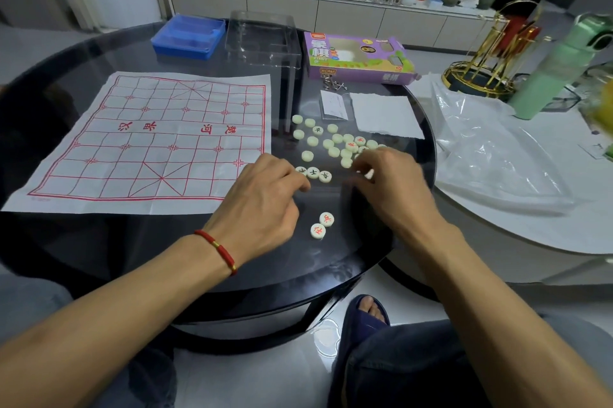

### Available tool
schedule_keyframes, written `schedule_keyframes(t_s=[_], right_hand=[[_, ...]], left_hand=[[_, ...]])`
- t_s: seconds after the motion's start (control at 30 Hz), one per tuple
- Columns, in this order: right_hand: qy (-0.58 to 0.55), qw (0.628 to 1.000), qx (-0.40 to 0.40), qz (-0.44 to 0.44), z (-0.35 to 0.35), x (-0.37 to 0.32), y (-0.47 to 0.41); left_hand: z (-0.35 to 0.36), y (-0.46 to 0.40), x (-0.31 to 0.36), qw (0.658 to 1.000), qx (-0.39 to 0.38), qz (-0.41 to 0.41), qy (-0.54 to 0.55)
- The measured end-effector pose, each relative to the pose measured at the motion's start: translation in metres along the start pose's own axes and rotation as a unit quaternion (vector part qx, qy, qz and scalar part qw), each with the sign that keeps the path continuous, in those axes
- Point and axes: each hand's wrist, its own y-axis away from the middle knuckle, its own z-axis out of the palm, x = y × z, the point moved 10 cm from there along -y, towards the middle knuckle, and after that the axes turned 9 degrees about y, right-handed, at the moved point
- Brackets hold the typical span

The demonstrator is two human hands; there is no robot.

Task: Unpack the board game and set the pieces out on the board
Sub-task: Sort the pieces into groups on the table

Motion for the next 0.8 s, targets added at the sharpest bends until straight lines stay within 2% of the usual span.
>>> schedule_keyframes(t_s=[0.13, 0.23, 0.37, 0.47, 0.63, 0.8], right_hand=[[0.093, 0.993, 0.012, 0.071, -0.016, 0.049, 0.02], [0.101, 0.992, -0.012, 0.069, -0.012, 0.054, 0.024], [0.065, 0.997, -0.031, 0.01, -0.009, 0.032, 0.023], [-0.009, 0.999, -0.035, -0.013, -0.009, 0.015, 0.025], [-0.117, 0.989, -0.065, 0.064, -0.002, 0.028, 0.021], [-0.109, 0.99, -0.063, 0.066, 0.0, 0.029, 0.019]], left_hand=[[0.001, 0.0, 0.003, 1.0, 0.001, 0.01, -0.004], [0.004, 0.002, 0.005, 1.0, -0.007, 0.012, -0.012], [0.009, 0.004, 0.007, 0.998, -0.038, 0.027, -0.041], [0.01, 0.003, 0.004, 0.998, -0.05, 0.027, -0.038], [0.012, 0.002, 0.0, 0.998, -0.053, 0.028, -0.029], [0.01, 0.002, 0.001, 0.998, -0.047, 0.035, -0.026]])
